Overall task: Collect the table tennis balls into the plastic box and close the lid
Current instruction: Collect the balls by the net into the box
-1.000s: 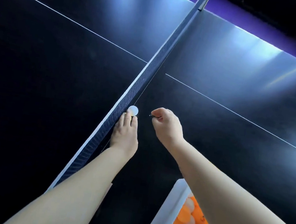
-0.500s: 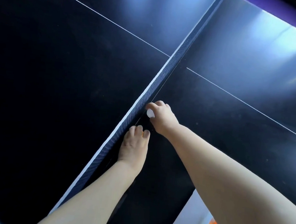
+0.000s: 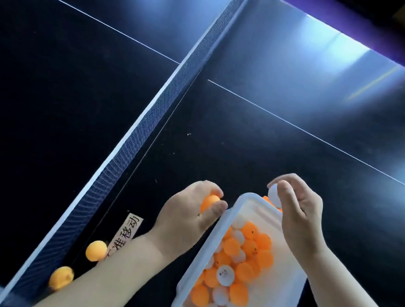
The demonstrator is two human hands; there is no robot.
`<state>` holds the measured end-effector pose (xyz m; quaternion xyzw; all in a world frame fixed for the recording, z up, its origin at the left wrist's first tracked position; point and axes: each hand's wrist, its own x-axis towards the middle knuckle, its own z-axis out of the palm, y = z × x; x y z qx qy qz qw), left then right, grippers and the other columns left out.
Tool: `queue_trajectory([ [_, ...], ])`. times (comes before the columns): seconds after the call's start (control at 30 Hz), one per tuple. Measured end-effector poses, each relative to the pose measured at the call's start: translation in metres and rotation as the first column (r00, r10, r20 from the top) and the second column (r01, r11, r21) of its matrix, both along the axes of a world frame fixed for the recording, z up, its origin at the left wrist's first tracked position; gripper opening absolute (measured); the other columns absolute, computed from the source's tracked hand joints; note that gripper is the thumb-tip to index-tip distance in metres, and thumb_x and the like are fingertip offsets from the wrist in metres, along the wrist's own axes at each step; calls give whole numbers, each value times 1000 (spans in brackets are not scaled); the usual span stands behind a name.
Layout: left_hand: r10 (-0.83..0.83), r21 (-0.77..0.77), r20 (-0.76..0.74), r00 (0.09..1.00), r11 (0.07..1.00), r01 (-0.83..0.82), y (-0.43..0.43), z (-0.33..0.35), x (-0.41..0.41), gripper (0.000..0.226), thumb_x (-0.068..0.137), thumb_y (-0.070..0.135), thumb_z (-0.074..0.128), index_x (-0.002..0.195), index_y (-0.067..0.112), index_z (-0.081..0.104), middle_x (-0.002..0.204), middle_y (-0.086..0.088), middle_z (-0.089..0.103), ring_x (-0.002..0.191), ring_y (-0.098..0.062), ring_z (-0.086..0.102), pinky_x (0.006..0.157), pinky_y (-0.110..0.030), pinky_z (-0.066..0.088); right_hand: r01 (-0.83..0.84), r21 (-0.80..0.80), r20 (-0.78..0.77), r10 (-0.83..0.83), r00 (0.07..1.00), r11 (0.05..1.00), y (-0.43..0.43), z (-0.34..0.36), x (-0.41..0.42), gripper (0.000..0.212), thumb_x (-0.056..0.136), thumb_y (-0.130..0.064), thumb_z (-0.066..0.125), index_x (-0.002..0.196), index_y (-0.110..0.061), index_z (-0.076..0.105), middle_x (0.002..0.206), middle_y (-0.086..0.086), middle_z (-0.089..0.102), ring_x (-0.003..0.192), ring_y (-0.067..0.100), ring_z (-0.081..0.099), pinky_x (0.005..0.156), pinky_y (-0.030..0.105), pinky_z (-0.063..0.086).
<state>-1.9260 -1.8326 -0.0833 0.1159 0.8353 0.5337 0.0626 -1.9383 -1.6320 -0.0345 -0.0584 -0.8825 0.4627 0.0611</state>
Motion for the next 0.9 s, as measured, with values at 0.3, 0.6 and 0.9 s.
queue_trajectory([
  [0.3,132,-44,-10,991,990,-133,25,13,95,36,87,55,42,108,31,59,98,18,58,80,-6,56,67,-8,41,-108,181,-29,115,993,977,28,-3,48,28,85,-37,44,81,-24,68,85,-11,63,76,11,58,68,35,49],
  [0.6,719,-249,28,694,678,-692,-57,-11,190,12,93,14,52,96,20,62,91,15,55,81,-2,54,67,-16,46,-553,142,0,559,829,821,-99,1,64,13,87,-23,55,84,-27,67,76,-12,64,65,5,57,62,23,47],
  [0.9,718,-458,40,695,631,-626,-119,-58,226,31,81,7,70,111,8,63,107,-2,60,88,-19,62,67,-24,53,-832,423,487,684,542,358,-237,-78,79,43,91,-19,54,132,-32,49,130,1,47,118,22,43,81,34,45],
])
